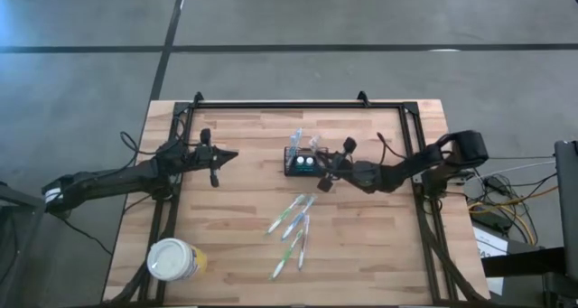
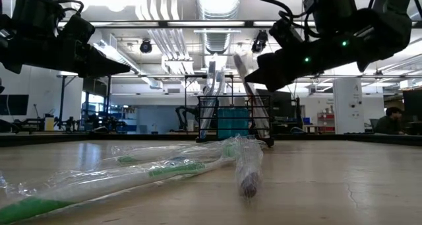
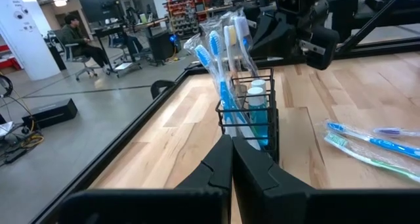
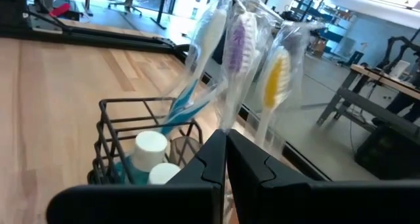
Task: Pick & Place toothbrushing station
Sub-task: Put the right purple toothbrush into the wire organizer
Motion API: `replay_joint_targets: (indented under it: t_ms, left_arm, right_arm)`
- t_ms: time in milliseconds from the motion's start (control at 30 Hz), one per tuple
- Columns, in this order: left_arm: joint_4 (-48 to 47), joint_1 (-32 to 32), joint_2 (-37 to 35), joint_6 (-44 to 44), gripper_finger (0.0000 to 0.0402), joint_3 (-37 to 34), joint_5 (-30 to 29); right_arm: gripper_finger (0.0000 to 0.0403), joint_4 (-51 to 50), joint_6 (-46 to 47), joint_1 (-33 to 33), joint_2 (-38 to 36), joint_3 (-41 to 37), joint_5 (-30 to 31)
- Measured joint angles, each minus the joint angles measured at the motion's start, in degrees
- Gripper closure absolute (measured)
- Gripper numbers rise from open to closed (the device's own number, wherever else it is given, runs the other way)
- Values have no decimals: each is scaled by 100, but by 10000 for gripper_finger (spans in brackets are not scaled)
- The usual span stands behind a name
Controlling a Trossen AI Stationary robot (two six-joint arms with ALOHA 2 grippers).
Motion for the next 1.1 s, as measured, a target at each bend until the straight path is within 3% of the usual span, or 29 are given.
replay_joint_targets:
  t_ms: [433, 667, 1100]
  left_arm:
    - [-24, -1, 0, 0, 394, 0, 0]
    - [-25, -1, -1, -9, 394, 0, 0]
    - [-23, 0, -2, 20, 394, 0, 0]
  right_arm:
    - [395, 288, -151, 408, 94, -9, 614]
    - [395, 239, -11, 632, 125, -128, 1268]
    - [394, 218, 470, 676, 125, -380, 1247]
